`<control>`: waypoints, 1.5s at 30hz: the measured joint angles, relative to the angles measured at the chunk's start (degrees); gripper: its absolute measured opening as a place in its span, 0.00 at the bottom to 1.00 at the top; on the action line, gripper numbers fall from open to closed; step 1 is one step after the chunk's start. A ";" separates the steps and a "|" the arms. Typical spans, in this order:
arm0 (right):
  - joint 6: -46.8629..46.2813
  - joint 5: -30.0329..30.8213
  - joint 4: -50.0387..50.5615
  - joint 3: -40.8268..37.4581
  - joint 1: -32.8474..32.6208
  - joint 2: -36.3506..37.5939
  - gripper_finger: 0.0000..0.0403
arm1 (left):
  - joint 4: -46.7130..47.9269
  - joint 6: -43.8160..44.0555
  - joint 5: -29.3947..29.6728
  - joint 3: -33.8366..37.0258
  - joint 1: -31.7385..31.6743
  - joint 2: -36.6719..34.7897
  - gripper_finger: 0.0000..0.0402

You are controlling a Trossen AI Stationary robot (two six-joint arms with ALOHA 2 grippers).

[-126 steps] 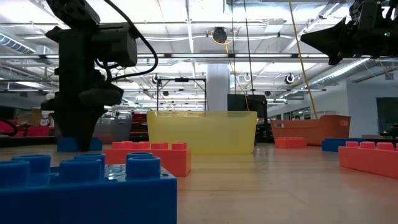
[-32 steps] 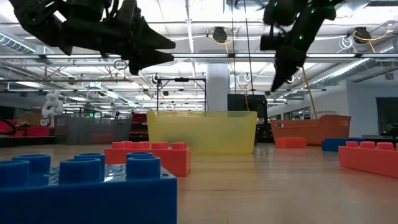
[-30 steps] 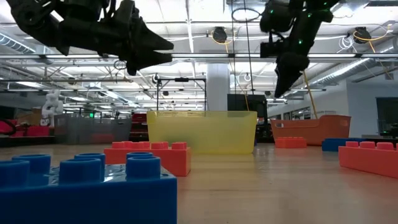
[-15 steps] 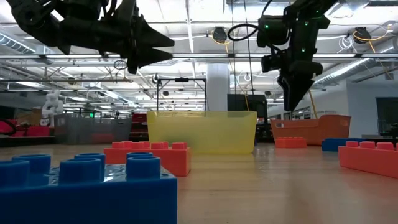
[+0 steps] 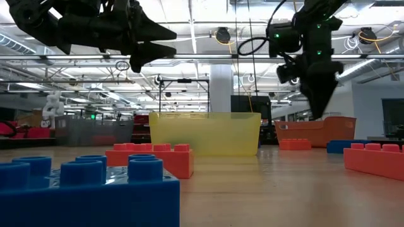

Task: Sort & place blocks by color
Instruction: Put the blue game piece into the yellow bin

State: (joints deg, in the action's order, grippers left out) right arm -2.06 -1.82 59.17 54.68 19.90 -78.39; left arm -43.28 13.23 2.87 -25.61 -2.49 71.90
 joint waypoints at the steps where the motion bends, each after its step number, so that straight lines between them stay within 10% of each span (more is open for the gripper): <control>1: -3.22 -0.05 0.74 0.00 -0.73 0.00 0.45 | 0.22 -0.02 0.01 0.00 0.01 0.00 0.54; 16: -25.45 0.65 2.42 0.00 -10.51 0.00 0.45 | 2.83 0.02 0.09 -0.02 0.01 0.02 0.54; 28: -5.05 4.38 -24.87 -0.02 0.99 -2.30 0.45 | 0.18 -0.52 0.17 -0.02 -0.21 0.02 0.54; 45: 3.19 3.49 -28.99 8.26 7.02 -16.81 0.45 | 0.53 -0.59 0.17 -0.04 -0.21 0.02 0.54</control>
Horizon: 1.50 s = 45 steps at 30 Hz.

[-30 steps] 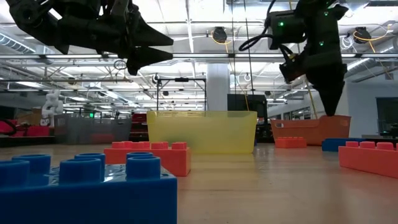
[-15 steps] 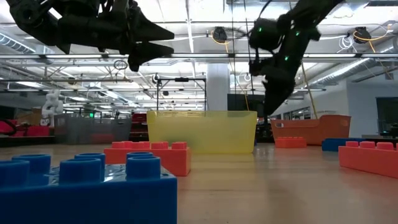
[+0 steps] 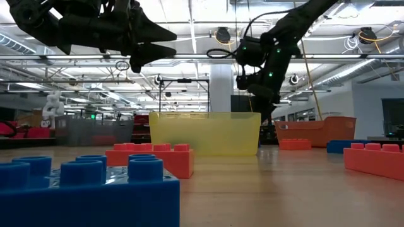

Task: Sort & place blocks by color
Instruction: Put the blue game piece into the yellow bin

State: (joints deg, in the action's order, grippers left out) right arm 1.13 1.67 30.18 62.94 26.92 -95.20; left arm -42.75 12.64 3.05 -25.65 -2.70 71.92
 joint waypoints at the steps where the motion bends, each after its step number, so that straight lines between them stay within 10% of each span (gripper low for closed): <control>1: 0.00 0.00 -0.03 0.55 0.29 -0.95 0.45 | 0.54 0.00 0.00 0.00 0.00 0.00 0.54; 45: 3.67 1.06 -5.62 1.09 1.18 -10.04 0.44 | 7.09 -0.19 2.67 -0.01 0.07 0.00 0.54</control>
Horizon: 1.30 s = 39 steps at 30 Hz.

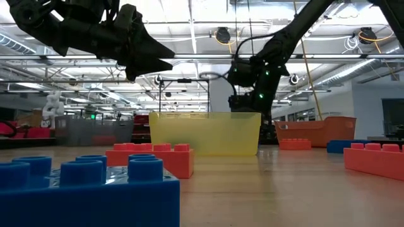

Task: Sort & place blocks by color
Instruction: Put the blue game piece into the yellow bin

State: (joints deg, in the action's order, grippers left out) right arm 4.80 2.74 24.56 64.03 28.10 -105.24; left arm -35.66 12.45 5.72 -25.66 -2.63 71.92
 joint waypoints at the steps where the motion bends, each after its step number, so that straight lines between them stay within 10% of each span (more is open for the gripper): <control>1: 0.82 0.28 -0.13 0.11 -0.10 0.24 0.43 | 0.02 0.06 0.00 0.00 0.00 0.00 0.54; 13: 4.04 0.29 1.56 0.00 -0.09 1.99 0.30 | 0.71 0.04 -0.02 0.01 0.04 0.00 0.54; 25: 5.28 -5.94 -1.33 0.11 -13.61 22.25 0.30 | 1.73 -0.75 0.00 0.01 -0.58 0.00 0.54; 39: -2.32 -5.61 -3.36 0.11 -21.49 14.13 0.31 | 3.05 1.68 0.46 0.01 -1.53 0.00 0.54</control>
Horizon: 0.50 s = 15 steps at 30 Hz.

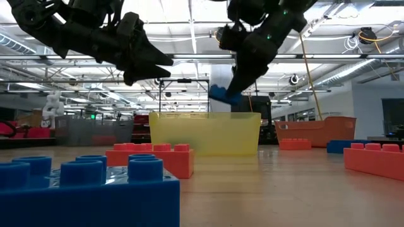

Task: Sort & place blocks by color
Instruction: Put the blue game piece into the yellow bin, then put the green game piece into the orange bin

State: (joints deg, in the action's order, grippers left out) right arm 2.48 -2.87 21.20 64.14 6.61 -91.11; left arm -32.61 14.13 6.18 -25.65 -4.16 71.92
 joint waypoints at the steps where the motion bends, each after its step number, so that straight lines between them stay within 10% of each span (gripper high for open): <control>1: -0.57 0.00 0.01 0.00 0.03 -0.38 0.34 | 0.12 0.02 0.02 0.00 0.00 0.00 0.54; 15: -1.74 0.02 -3.65 0.00 0.03 -0.85 0.69 | 4.44 -0.77 9.53 -0.10 -1.23 0.00 0.54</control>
State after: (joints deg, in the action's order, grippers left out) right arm 0.74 -2.85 17.55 64.14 6.63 -91.96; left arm -28.17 13.36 15.70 -25.75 -5.39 71.92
